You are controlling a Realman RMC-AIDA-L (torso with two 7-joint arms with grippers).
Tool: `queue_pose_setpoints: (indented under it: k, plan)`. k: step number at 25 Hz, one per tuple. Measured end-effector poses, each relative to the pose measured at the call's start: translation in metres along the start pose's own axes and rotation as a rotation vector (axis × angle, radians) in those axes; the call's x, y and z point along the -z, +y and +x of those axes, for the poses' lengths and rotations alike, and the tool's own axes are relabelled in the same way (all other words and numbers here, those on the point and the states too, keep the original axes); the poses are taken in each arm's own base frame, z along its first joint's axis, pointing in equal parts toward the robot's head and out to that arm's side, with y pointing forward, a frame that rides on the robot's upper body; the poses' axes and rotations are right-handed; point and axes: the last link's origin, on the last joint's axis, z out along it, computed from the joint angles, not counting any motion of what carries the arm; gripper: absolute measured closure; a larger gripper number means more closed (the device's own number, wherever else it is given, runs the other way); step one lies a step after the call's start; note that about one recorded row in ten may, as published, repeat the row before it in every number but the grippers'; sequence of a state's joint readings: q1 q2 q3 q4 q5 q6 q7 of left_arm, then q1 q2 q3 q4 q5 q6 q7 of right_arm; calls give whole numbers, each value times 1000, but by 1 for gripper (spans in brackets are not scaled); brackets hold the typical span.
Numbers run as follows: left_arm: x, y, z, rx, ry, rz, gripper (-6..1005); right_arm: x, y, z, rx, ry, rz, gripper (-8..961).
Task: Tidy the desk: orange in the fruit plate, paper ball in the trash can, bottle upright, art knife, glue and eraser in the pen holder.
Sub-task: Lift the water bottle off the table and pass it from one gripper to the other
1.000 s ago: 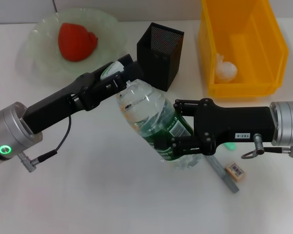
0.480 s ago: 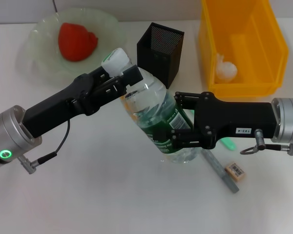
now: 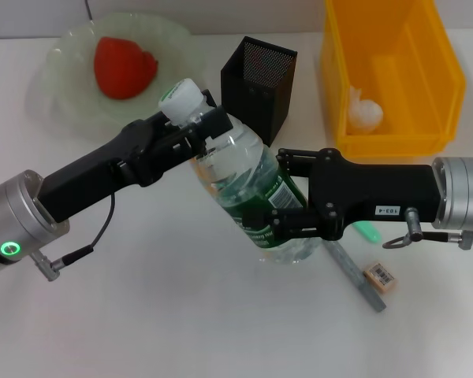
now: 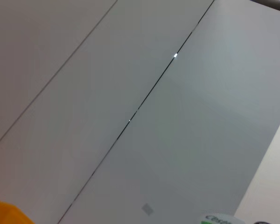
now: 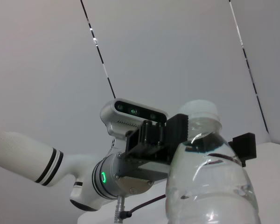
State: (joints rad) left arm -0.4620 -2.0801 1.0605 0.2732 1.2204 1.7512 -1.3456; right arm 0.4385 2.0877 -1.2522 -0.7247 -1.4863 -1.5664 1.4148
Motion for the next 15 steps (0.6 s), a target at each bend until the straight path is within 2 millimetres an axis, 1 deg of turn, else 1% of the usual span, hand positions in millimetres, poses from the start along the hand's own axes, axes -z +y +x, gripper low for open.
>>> queue_pose_setpoints:
  k: [2, 3, 7, 13, 15]
  plan:
    - [0, 0, 1, 1, 4, 2, 241, 0, 0, 0, 0, 1, -1, 184]
    - [2, -1, 2, 3, 33, 13, 242, -1, 0, 0, 0, 0, -2, 183]
    - [4, 1, 2, -9, 48, 10, 332, -1, 1, 0, -1, -1, -3, 183]
    - [2, 0, 1, -4, 43, 12, 561, -1, 1, 1, 6, -2, -5, 183]
    - [1, 0, 2, -5, 40, 9, 559, -1, 1, 1, 9, -2, -6, 183]
